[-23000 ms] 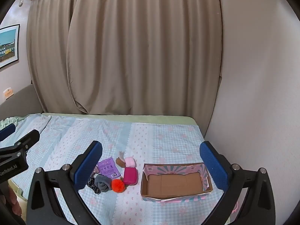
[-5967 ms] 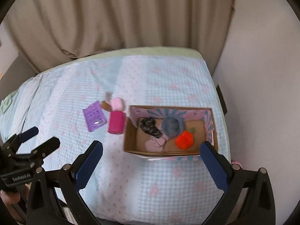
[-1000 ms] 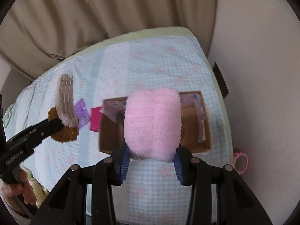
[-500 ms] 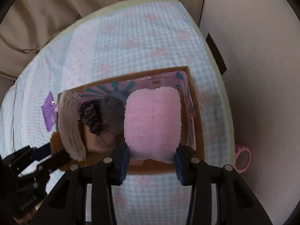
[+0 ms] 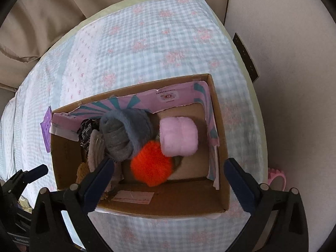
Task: Organize soft objects
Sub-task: 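Open the right tool to drop the plush into the box, then move the left tool to the purple packet while the right tool reaches the magenta pouch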
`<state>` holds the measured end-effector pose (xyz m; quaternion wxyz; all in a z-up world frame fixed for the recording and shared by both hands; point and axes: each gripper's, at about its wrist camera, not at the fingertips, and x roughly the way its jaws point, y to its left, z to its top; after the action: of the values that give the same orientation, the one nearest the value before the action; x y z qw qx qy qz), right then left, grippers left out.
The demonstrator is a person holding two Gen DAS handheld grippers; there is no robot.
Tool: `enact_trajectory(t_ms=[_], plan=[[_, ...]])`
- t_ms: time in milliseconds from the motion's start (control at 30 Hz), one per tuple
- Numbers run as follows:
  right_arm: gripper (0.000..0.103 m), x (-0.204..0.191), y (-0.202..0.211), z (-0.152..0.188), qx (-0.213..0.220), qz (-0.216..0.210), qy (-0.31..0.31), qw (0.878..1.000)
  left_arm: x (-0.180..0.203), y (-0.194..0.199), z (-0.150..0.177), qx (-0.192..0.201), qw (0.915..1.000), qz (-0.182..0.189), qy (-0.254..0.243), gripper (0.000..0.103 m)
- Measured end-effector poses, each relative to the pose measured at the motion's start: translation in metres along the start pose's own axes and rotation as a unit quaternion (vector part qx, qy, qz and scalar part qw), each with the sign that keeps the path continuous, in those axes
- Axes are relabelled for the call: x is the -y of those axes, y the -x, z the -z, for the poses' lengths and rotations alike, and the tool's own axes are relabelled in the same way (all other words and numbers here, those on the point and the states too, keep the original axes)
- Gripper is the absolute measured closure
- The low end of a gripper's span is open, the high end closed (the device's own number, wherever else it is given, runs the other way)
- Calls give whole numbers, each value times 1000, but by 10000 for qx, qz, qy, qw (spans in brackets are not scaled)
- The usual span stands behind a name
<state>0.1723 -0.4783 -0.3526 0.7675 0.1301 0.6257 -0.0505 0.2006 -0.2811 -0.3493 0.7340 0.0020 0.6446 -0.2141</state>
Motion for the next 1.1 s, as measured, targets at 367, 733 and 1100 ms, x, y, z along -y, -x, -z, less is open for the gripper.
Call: enact_trajectory(t_ms=[367, 733, 1100], plan=[[0, -19, 26, 4, 183, 86, 282, 9994, -3, 27, 0, 294, 9994, -194, -74, 0], [0, -81, 130, 27, 1109, 240, 826, 9901, -21, 120, 28, 1311, 9908, -342, 45, 0], [0, -182, 194, 76, 1668, -18, 1011, 9808, -109, 218, 75, 1885, 9784, -676, 510, 0]])
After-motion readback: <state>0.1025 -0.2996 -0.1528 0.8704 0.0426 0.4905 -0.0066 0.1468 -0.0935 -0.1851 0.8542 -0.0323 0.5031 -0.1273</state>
